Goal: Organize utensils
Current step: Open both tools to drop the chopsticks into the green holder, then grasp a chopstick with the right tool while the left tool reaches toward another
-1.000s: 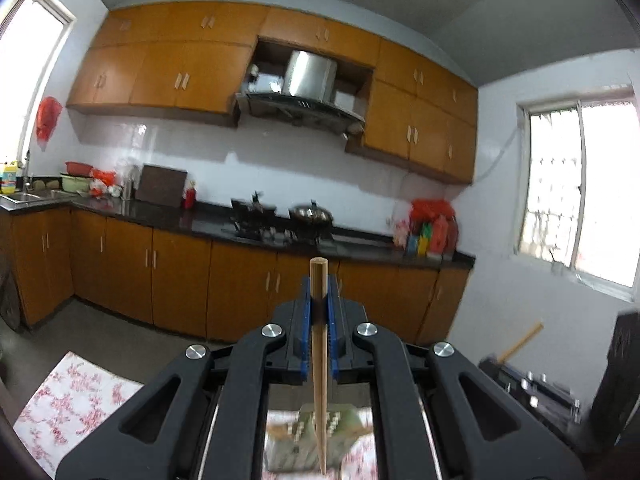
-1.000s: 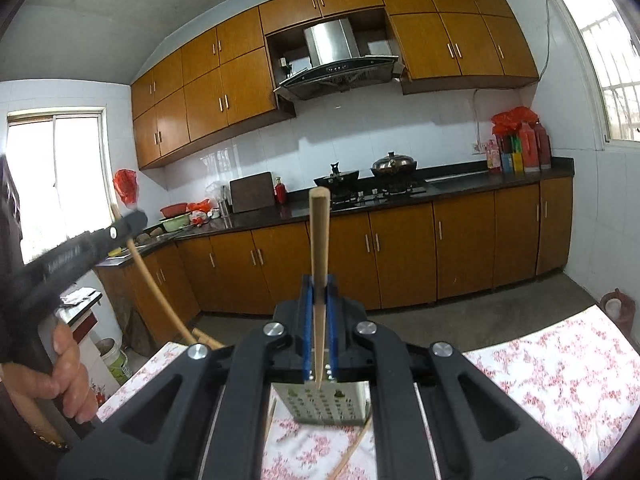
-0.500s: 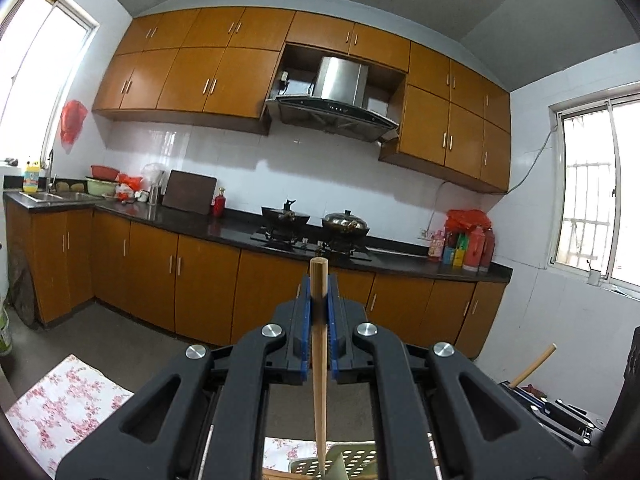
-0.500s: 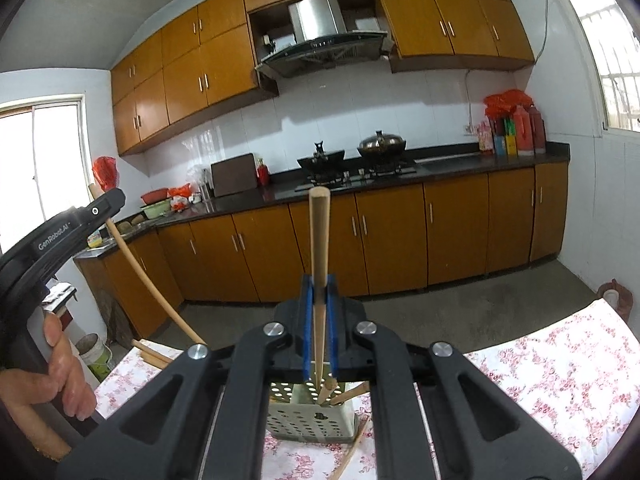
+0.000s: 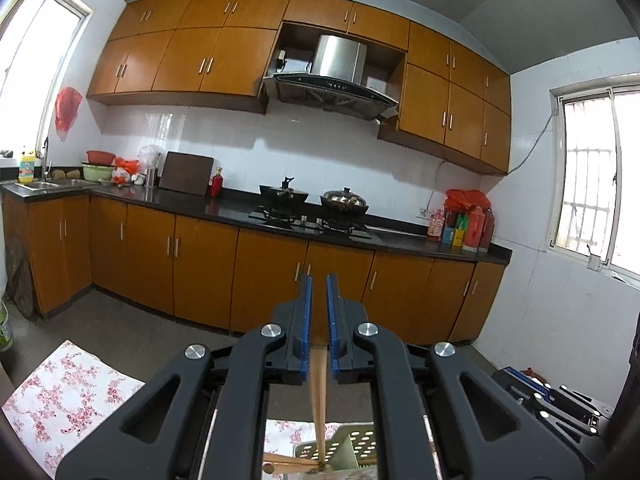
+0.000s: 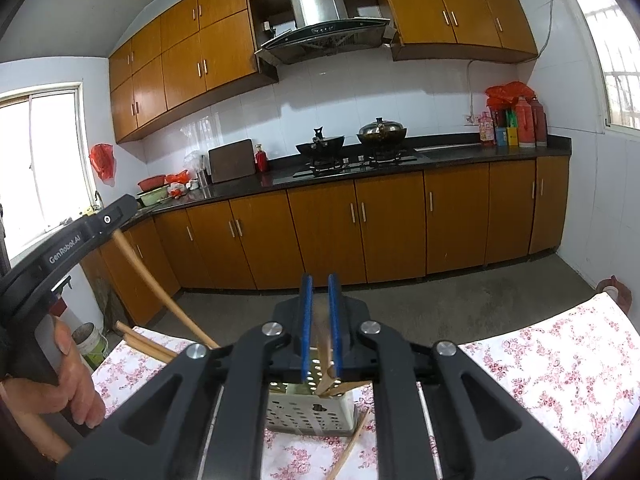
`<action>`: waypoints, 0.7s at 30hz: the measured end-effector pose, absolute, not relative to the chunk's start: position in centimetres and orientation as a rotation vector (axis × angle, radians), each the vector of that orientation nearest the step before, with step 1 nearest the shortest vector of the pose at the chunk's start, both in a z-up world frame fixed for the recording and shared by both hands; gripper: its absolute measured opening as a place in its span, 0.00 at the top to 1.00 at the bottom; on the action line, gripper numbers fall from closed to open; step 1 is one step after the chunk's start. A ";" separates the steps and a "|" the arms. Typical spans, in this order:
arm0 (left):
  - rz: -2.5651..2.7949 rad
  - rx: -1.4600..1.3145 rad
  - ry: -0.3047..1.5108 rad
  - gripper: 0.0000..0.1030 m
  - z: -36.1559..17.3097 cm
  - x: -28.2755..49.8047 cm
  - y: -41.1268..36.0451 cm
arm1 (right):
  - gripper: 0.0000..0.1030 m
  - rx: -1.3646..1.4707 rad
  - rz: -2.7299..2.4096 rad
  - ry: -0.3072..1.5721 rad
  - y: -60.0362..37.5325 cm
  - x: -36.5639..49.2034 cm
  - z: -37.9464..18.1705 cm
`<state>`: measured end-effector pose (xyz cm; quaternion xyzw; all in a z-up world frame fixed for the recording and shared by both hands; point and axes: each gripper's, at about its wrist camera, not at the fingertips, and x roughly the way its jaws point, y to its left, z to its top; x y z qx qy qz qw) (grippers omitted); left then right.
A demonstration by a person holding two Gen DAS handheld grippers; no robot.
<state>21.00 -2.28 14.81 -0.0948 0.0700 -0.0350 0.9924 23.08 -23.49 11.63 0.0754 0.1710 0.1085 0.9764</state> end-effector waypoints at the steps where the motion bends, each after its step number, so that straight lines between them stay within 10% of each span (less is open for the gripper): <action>1: -0.065 -0.189 0.150 0.87 15.0 20.9 -2.1 | 0.86 0.153 0.216 0.342 -23.6 22.9 11.7; 4: -0.054 -0.199 0.160 0.67 15.4 20.5 -1.5 | 0.83 0.150 0.207 0.331 -23.9 21.9 11.9; 21: 0.086 -0.163 0.297 0.64 11.2 13.9 5.1 | 0.74 0.157 0.132 0.483 -26.6 13.2 4.1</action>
